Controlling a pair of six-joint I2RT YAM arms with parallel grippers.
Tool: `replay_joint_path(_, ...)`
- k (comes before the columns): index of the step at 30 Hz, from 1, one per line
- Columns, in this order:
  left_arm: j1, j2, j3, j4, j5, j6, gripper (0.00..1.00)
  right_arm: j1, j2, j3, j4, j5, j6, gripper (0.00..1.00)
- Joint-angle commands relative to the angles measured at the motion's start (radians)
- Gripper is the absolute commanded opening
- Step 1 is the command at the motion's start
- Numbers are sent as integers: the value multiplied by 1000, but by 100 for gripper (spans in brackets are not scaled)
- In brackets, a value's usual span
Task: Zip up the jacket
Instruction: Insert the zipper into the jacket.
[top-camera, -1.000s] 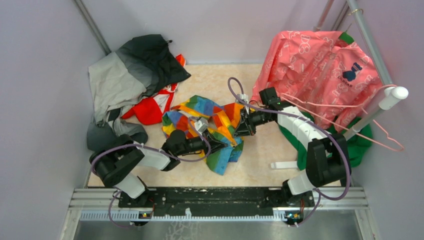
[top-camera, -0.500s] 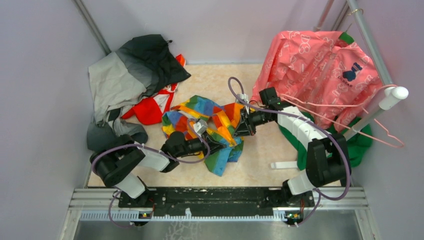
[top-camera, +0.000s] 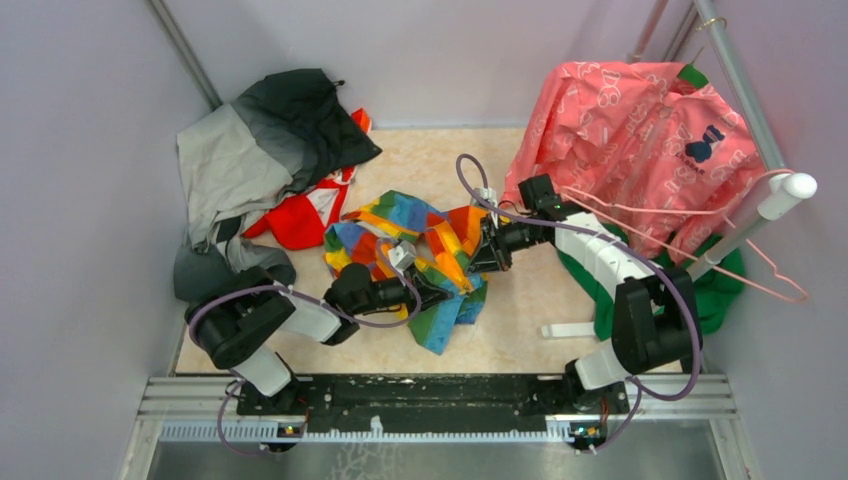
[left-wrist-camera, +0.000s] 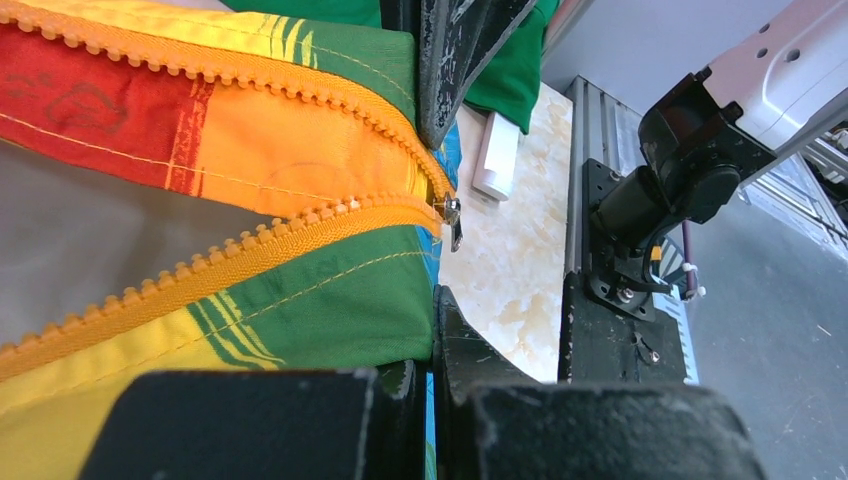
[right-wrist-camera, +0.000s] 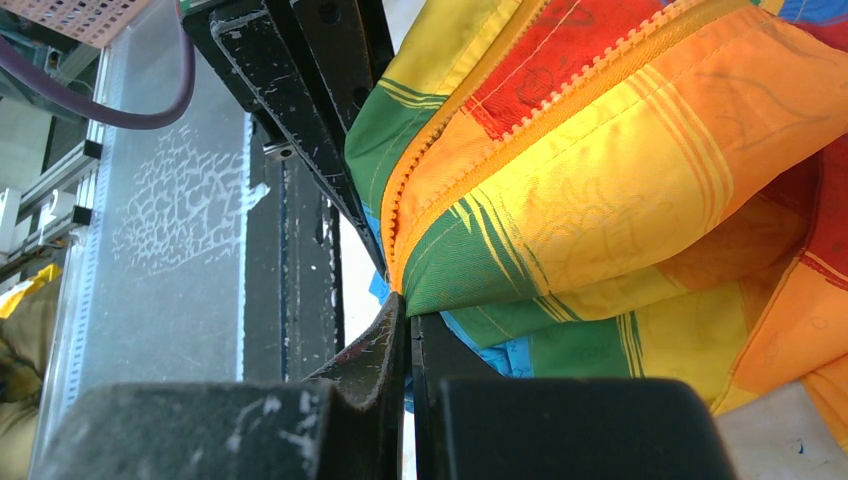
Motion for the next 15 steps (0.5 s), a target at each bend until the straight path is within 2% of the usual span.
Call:
replay_joint_path(1,-5,13,11,52,40,7,0,9,-36,17,8,-56,-13,0)
replay_joint_path(15,-4,8,-10,110,24,2,0,8,-29,14,10,-54,-14,0)
